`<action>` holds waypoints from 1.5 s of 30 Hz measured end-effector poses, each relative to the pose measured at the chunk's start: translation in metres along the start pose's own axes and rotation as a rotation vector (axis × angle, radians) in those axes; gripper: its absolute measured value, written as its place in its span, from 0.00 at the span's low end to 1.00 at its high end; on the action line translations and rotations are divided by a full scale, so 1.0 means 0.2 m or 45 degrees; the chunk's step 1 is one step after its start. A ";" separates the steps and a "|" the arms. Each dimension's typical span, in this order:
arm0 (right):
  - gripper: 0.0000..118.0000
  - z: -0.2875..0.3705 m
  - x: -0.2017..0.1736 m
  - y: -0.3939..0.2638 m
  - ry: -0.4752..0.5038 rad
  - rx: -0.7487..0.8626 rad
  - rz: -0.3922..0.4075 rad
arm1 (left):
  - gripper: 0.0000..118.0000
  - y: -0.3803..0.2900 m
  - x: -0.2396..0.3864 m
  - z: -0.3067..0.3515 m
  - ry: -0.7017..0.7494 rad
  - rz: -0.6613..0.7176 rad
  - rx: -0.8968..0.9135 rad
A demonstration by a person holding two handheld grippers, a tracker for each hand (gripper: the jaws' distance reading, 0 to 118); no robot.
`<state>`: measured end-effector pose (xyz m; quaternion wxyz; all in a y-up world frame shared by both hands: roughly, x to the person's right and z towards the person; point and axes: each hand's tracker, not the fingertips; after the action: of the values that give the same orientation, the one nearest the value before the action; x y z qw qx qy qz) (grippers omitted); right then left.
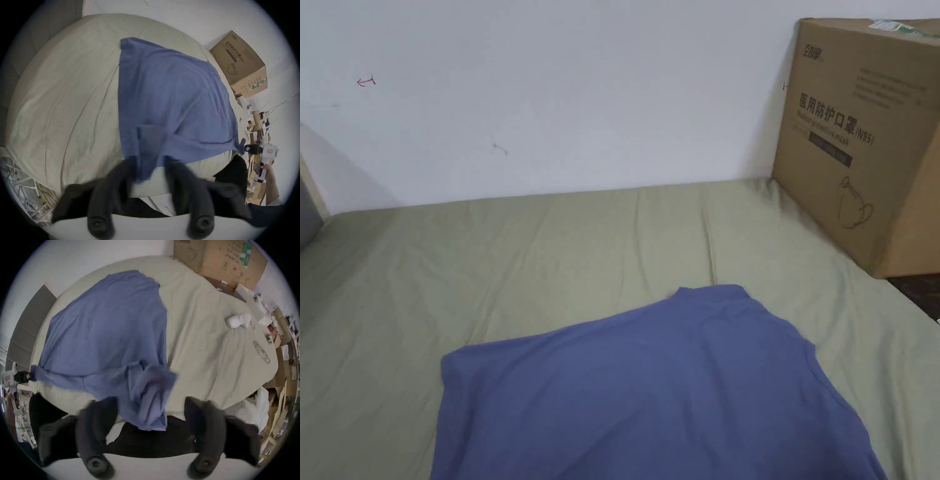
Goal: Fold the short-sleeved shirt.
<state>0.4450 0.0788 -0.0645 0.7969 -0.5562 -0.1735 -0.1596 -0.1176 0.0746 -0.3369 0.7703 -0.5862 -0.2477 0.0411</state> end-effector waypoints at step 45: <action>0.00 -0.30 -0.62 0.82 0.427 0.355 -0.038 | 0.79 1.35 -0.10 -0.88 0.343 -0.261 0.178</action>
<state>0.4135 0.0839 -0.2773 0.8813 -0.4037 -0.0672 -0.2363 0.0032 -0.0046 -0.6265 0.8356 -0.5029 -0.1973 -0.0994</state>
